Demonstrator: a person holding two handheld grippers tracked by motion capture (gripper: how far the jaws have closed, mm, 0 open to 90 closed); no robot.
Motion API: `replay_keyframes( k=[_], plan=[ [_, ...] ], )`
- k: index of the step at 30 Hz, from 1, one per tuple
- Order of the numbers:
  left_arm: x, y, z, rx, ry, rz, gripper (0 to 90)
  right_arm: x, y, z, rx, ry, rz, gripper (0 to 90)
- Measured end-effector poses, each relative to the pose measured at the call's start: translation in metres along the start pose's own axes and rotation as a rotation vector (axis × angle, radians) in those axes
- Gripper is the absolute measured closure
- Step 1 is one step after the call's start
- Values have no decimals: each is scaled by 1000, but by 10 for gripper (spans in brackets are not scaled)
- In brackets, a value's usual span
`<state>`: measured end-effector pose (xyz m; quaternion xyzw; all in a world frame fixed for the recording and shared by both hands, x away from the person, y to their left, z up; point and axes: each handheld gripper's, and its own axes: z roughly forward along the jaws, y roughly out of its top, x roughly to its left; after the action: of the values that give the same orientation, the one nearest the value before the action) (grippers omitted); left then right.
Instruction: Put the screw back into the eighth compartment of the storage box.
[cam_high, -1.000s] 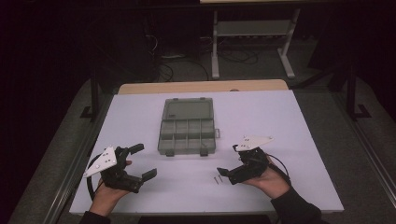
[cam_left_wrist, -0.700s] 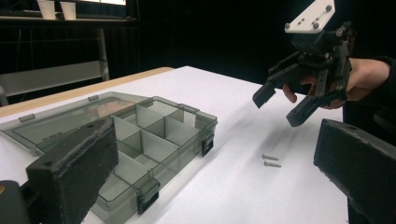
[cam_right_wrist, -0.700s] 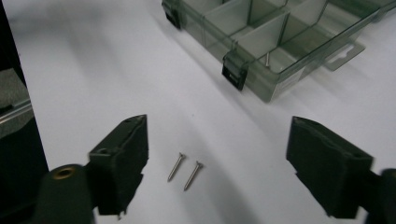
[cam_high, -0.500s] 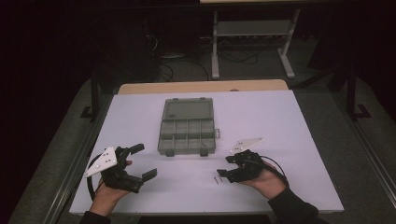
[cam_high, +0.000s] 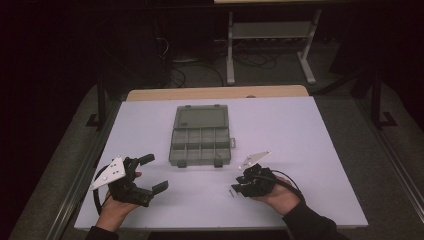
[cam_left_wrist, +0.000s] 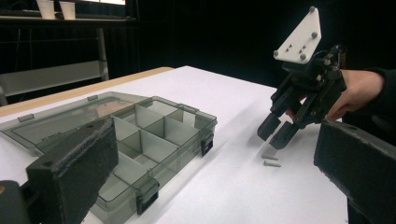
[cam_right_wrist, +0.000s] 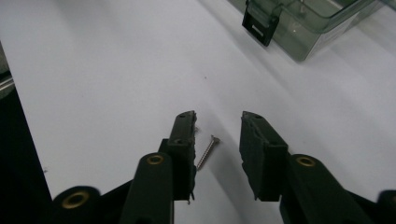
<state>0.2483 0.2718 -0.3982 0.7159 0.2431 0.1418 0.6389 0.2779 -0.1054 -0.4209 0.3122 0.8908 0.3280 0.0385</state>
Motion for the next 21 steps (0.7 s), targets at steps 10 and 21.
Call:
replay_keyframes(
  k=[10,21],
  plan=[
    [0,0,0,-2,0,0,0,2,-2,10,40,1,-2,732],
    [0,0,0,-1,-2,1,0,4,-3,15,61,-8,-24,769]
  ],
)
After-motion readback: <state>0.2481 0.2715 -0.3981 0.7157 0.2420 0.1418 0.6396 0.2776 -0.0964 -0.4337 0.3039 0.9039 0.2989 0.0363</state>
